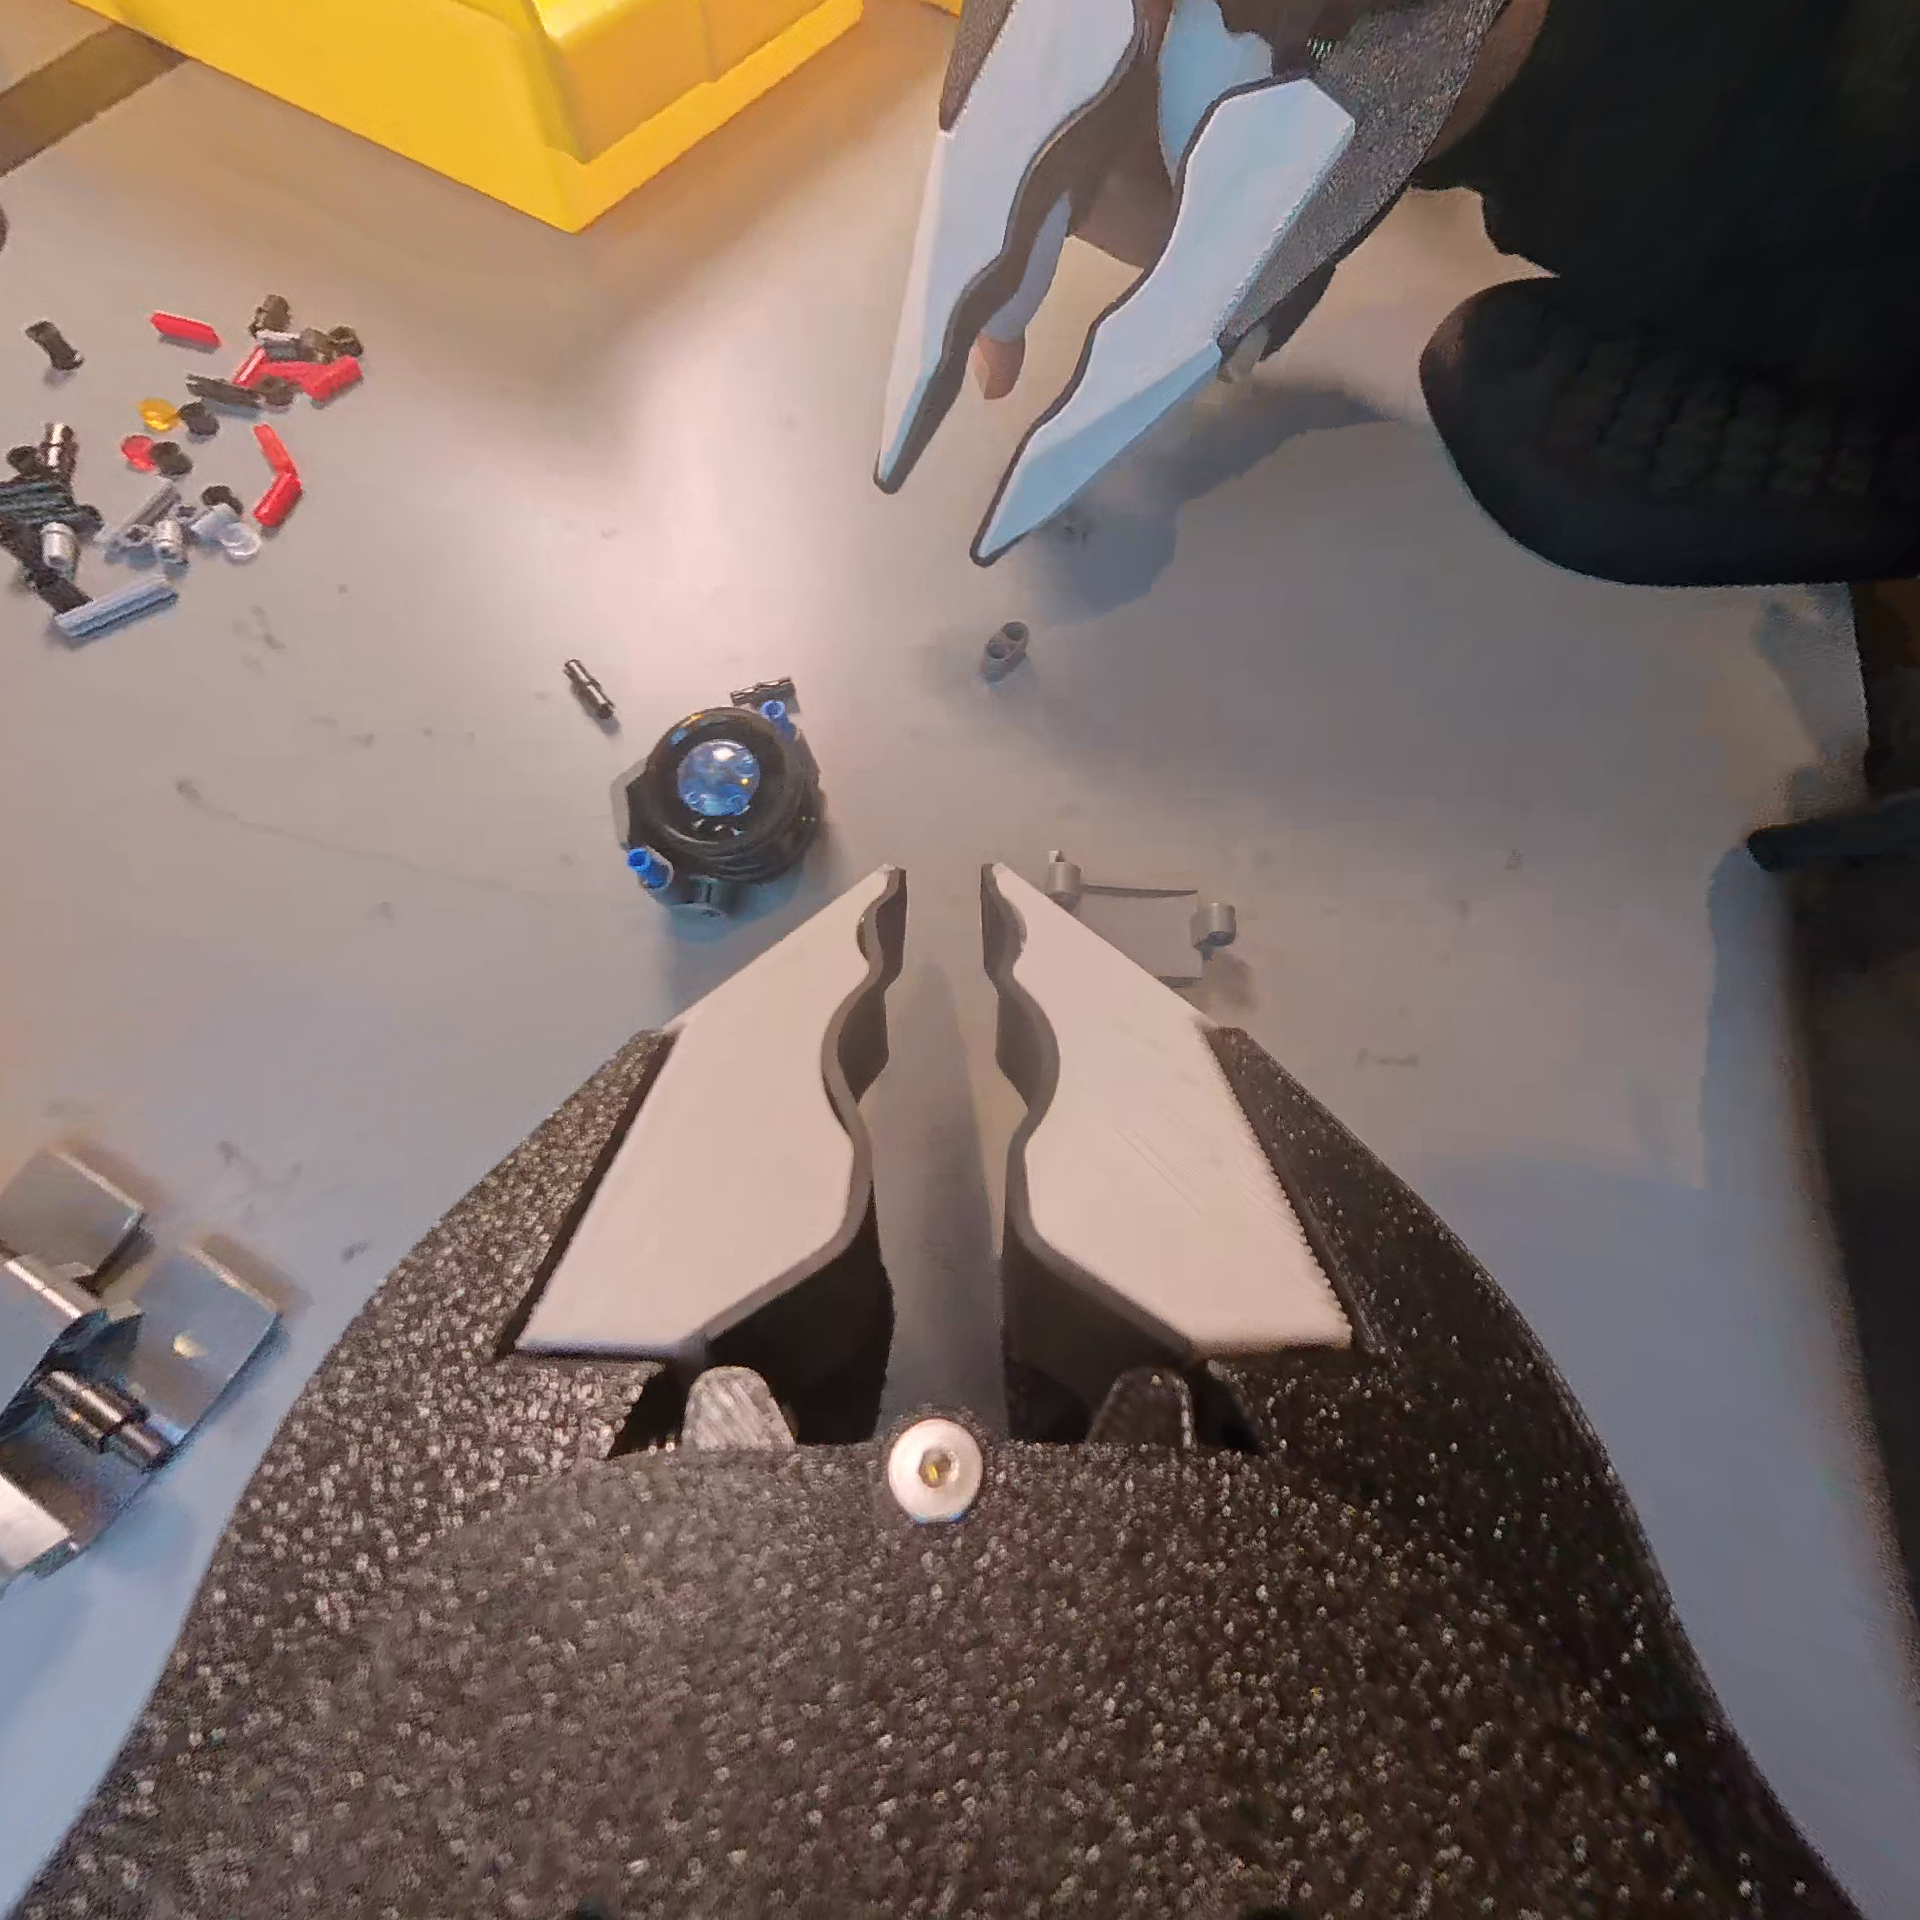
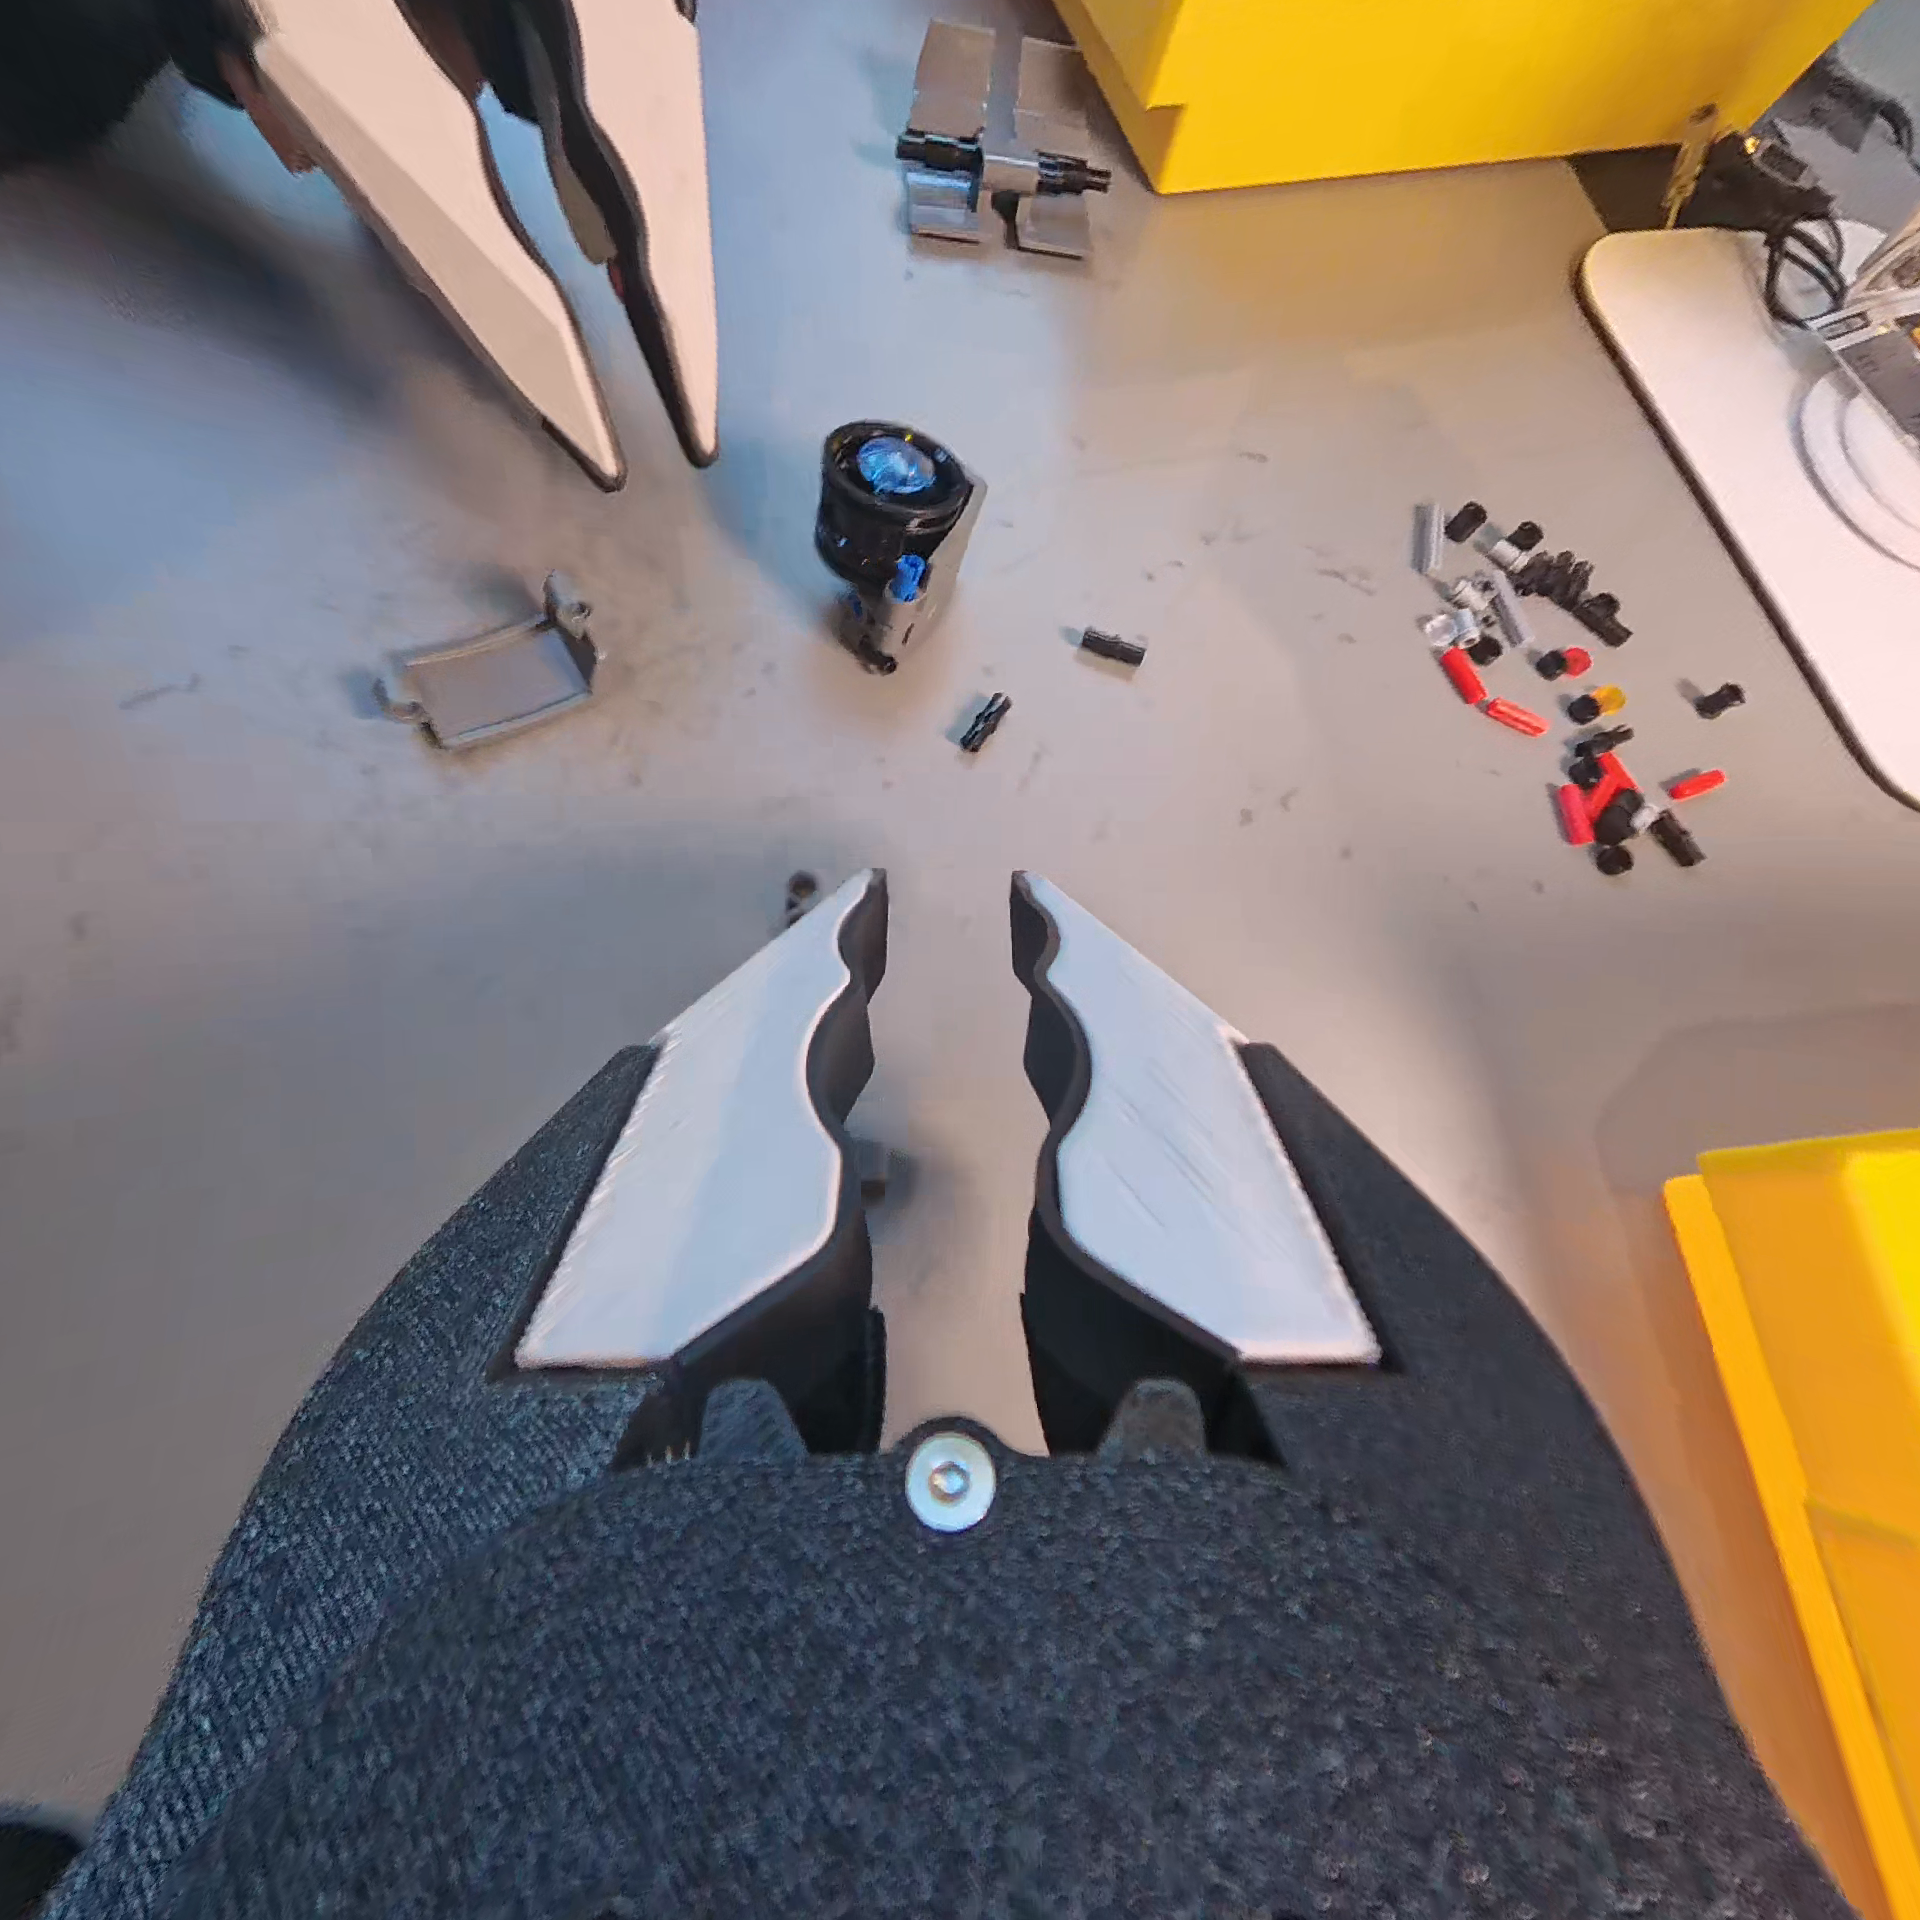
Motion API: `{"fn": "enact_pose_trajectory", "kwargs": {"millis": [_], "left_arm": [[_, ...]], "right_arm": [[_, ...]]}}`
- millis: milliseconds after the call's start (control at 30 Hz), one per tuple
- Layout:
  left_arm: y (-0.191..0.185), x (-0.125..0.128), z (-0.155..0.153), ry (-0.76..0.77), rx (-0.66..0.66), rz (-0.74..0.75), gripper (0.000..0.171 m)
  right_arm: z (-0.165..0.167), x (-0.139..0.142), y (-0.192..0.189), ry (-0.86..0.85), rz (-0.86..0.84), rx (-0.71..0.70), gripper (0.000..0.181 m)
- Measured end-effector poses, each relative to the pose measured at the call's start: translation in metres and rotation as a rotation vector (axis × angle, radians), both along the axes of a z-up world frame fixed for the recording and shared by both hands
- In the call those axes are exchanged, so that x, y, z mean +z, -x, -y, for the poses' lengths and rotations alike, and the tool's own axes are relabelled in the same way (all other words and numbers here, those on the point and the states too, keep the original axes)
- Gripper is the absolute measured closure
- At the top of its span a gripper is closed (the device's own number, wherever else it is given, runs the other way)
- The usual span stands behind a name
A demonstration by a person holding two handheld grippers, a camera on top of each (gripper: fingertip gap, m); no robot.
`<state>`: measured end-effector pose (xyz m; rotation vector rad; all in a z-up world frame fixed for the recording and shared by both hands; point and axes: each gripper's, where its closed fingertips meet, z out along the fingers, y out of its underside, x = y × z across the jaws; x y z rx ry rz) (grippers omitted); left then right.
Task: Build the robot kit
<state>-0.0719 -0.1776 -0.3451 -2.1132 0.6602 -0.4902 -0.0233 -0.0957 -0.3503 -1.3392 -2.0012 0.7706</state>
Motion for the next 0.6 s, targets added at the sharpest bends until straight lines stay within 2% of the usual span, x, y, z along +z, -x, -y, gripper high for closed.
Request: {"fn": "enact_pose_trajectory", "kwargs": {"millis": [100,267,300,333,400,500,600], "left_arm": [[0.006,-0.001,-0.003,-0.005,0.026,-0.007,0.158],[0.014,-0.004,-0.005,-0.002,0.053,-0.019,0.158],[0.014,-0.003,-0.005,-0.004,0.053,-0.019,0.158],[0.014,-0.002,-0.005,-0.007,0.052,-0.018,0.158],[0.013,-0.001,-0.004,-0.009,0.046,-0.008,0.158],[0.007,0.003,-0.003,-0.014,0.026,0.026,0.156],[0.006,0.002,-0.003,-0.015,0.021,0.018,0.155]], "right_arm": [[0.001,0.001,0.022,0.073,0.022,-0.011,0.159],[0.001,-0.025,0.047,0.014,0.139,-0.03,0.162],[0.004,-0.023,0.049,0.032,0.134,-0.017,0.179],[0.005,-0.024,0.047,0.034,0.148,-0.006,0.181],[0.008,-0.022,0.043,0.0,0.132,0.041,0.181],[0.025,-0.004,0.033,-0.036,0.029,0.157,0.181],[0.015,0.002,0.034,-0.103,0.006,0.107,0.181]]}}
